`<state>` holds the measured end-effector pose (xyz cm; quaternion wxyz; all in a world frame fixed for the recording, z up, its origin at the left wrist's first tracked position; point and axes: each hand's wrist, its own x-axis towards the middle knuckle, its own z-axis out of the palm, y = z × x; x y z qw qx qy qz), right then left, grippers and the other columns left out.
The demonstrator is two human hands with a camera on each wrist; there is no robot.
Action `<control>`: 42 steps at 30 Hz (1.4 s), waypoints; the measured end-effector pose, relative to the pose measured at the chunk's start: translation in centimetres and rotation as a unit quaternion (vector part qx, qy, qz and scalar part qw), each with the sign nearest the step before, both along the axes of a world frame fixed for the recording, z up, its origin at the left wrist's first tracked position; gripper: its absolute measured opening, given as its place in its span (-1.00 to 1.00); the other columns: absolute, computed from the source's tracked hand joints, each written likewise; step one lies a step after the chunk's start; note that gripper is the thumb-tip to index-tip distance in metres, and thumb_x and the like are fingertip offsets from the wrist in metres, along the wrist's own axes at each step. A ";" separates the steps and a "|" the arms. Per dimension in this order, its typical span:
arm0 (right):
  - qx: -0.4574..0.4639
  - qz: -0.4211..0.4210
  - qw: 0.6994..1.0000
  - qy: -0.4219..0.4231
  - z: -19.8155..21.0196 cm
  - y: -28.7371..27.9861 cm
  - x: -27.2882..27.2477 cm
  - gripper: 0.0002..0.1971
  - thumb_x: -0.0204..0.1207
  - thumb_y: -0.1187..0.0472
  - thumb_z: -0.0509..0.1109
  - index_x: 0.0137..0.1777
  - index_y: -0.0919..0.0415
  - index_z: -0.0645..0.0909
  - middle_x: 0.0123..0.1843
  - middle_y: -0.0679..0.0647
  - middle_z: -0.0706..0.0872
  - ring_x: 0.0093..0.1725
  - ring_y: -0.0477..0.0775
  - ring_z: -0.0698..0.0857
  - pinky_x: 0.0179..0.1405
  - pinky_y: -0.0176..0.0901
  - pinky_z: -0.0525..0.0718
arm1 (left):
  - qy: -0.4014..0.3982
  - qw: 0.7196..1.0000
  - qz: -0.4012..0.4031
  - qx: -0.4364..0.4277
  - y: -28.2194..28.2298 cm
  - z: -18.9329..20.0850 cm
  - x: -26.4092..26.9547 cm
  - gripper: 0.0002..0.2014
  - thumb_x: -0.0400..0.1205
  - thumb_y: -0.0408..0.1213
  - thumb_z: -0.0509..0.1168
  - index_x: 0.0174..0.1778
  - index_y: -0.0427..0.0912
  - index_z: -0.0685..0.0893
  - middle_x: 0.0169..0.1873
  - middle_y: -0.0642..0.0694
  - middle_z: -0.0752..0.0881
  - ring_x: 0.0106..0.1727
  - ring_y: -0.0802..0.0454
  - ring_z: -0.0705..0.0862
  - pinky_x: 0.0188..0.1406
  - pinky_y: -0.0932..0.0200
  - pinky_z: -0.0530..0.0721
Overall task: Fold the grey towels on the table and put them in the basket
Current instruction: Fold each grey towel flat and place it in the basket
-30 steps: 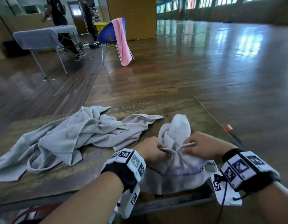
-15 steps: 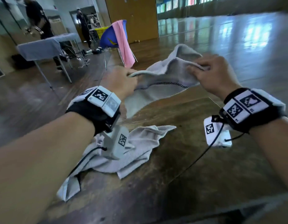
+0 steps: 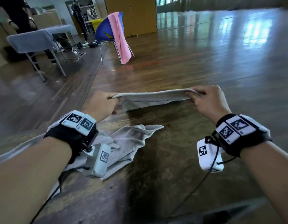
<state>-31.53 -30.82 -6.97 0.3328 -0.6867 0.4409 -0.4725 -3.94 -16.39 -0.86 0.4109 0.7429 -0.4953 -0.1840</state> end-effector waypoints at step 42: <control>0.004 0.197 0.955 0.221 8.4 18.5 -12.9 -0.81 0.71 0.23 0.34 -0.10 0.04 0.75 -0.25 0.20 0.76 -0.30 0.01 0.71 -0.31 -0.09 0.65 | -0.076 0.970 -0.227 0.045 18.4 1.2 -3.9 -0.40 0.60 0.18 0.26 -0.25 -0.42 0.63 -0.55 -0.08 0.40 -0.49 0.03 0.38 -0.36 0.26 0.29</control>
